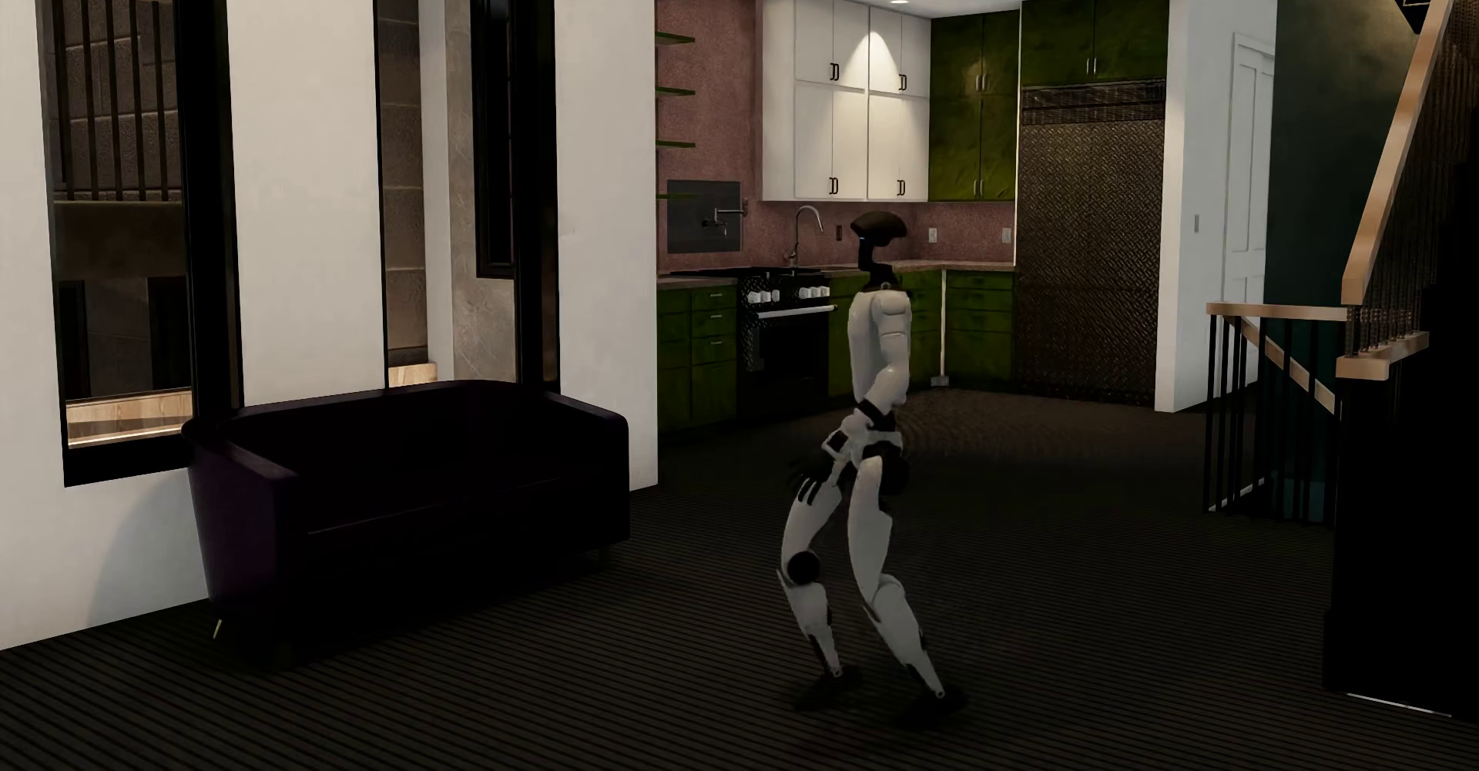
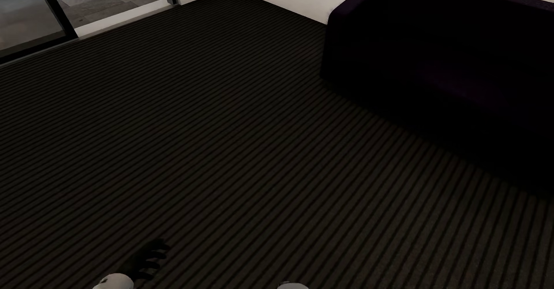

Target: Head to the fabric sofa

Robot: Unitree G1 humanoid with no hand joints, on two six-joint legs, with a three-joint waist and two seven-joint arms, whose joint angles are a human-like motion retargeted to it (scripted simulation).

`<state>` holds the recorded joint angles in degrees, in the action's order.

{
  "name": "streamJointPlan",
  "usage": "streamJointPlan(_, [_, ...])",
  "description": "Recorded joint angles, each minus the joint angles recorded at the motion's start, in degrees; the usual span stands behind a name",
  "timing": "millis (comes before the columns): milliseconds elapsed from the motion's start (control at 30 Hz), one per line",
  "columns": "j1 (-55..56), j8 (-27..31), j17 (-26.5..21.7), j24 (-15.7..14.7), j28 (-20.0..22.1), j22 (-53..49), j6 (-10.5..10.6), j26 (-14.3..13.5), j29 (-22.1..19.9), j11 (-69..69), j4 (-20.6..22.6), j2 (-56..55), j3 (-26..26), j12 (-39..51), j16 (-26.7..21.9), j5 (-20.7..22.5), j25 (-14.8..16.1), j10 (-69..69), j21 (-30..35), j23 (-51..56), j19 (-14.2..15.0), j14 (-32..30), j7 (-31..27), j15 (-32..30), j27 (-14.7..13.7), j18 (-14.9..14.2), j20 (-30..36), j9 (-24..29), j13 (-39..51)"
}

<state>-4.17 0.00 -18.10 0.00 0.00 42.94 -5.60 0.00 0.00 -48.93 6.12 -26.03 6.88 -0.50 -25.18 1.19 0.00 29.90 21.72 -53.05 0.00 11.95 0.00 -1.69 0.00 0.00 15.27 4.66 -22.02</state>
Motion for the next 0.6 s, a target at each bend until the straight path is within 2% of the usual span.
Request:
streamJointPlan(33, [-2.22, 0.0, 0.67, 0.0, 0.0, -2.03, 0.1, 0.0, 0.0, 10.67, -0.16, 0.01, 1.5, 1.61, -0.1, -0.27, 0.0, -0.78, -1.23, -0.13, 0.0, 2.28, 0.0, -0.28, 0.0, 0.0, -1.67, -0.38, -0.36])
streamJointPlan(67, [-4.85, 0.0, 1.44, 0.0, 0.0, -3.93, -0.02, 0.0, 0.0, 19.75, 0.03, 0.95, 2.59, 3.34, -0.13, -0.77, 0.0, -1.77, -1.81, -0.76, 0.0, 4.78, 0.0, 2.49, 0.0, 0.0, -2.66, -0.7, -0.65])
streamJointPlan(100, [-7.63, 0.0, 2.25, 0.0, 0.0, -5.7, -0.3, 0.0, 0.0, 24.76, 0.4, 2.04, 3.43, 5.01, -0.07, -1.47, 0.0, -2.72, -1.5, -1.84, 0.0, 7.23, 0.0, 8.29, 0.0, 0.0, -3.02, -1.03, -0.82])
streamJointPlan(133, [-9.62, 0.0, 3.02, 0.0, 0.0, -7.39, -0.39, 0.0, 0.0, 24.47, 0.49, 2.34, 4.41, 6.42, 0.11, -2.22, 0.0, -3.01, -0.41, -3.2, 0.0, 8.91, 0.0, 13.2, 0.0, 0.0, -2.92, -1.68, -0.87])
streamJointPlan(167, [-10.45, 0.0, 3.7, 0.0, 0.0, -8.96, -0.02, 0.0, 0.0, 23.77, 0.13, 1.8, 5.69, 7.29, 0.52, -2.89, 0.0, -2.48, 0.99, -4.7, 0.0, 8.91, 0.0, 14.25, 0.0, 0.0, -2.55, -2.68, -0.87])
streamJointPlan(200, [-10.49, 0.0, 4.27, 0.0, 0.0, -10.28, 0.9, 0.0, 0.0, 23.1, -0.5, 0.75, 6.93, 7.47, 1.22, -3.28, 0.0, -1.5, 2.19, -6.41, 0.0, 6.8, 0.0, 11.25, 0.0, 0.0, -1.99, -3.92, -0.88])
streamJointPlan(267, [-10.24, 0.0, 4.58, 0.0, 0.0, -10.87, 4.96, 0.0, 0.0, 21.03, -2.46, -1.6, 6.62, 5.39, 3.55, -1.1, 0.0, 1.08, 4.41, -10.22, 0.0, -2.38, 0.0, -2.72, 0.0, 0.0, -0.4, -6.36, -0.81])
streamJointPlan(300, [-10.5, 0.0, 4.07, 0.0, 0.0, -9.71, 7.32, 0.0, 0.0, 19.55, -3.53, -1.29, 5.17, 3.15, 4.88, 1.26, 0.0, 3.77, 5.75, -11.62, 0.0, -8.95, 0.0, -6.33, 0.0, 0.0, 0.64, -6.91, -0.49])
streamJointPlan(333, [-9.86, 0.0, 3.32, 0.0, 0.0, -7.79, 9.15, 0.0, 0.0, 18.63, -4.68, 0.75, 4.03, 0.68, 5.9, 3.28, 0.0, 8.52, 6.18, -11.83, 0.0, -16.85, 0.0, -6.0, 0.0, 0.0, 2.28, -6.92, -0.09])
streamJointPlan(400, [-2.91, 0.0, 1.97, 0.0, 0.0, -2.95, 11.56, 0.0, 0.0, 19.23, -7.86, 7.4, 3.44, -2.66, 6.2, 5.76, 0.0, 22.98, 3.39, -8.54, 0.0, -31.42, 0.0, 0.96, 0.0, 0.0, 9.73, -6.3, 0.59])
streamJointPlan(433, [2.29, 0.0, 1.44, 0.0, 0.0, -0.48, 12.37, 0.0, 0.0, 19.66, -9.24, 10.42, 2.72, -3.39, 5.84, 6.78, 0.0, 30.83, 1.68, -6.16, 0.0, -33.93, 0.0, 4.46, 0.0, 0.0, 14.78, -5.85, 1.22])
streamJointPlan(500, [11.96, 0.0, 0.12, 0.0, 0.0, 5.19, 12.95, 0.0, 0.0, 20.84, -10.08, 15.48, -1.51, -5.13, 5.85, 8.67, 0.0, 43.44, -0.17, -2.11, 0.0, -28.01, 0.0, 8.18, 0.0, 0.0, 21.44, -4.79, 3.89])
streamJointPlan(533, [15.69, 0.0, -0.62, 0.0, 0.0, 8.75, 12.73, 0.0, 0.0, 21.75, -9.76, 18.5, -4.24, -6.6, 6.24, 9.29, 0.0, 46.0, -0.43, -0.77, 0.0, -23.74, 0.0, 9.56, 0.0, 0.0, 22.11, -4.05, 5.83])
streamJointPlan(600, [21.29, 0.0, -1.64, 0.0, 0.0, 15.79, 11.57, 0.0, 0.0, 23.29, -8.31, 24.2, -9.9, -10.17, 6.68, 9.17, 0.0, 41.53, -1.51, 1.31, 0.0, -18.87, 0.0, 12.2, 0.0, 0.0, 20.5, -2.91, 9.58])
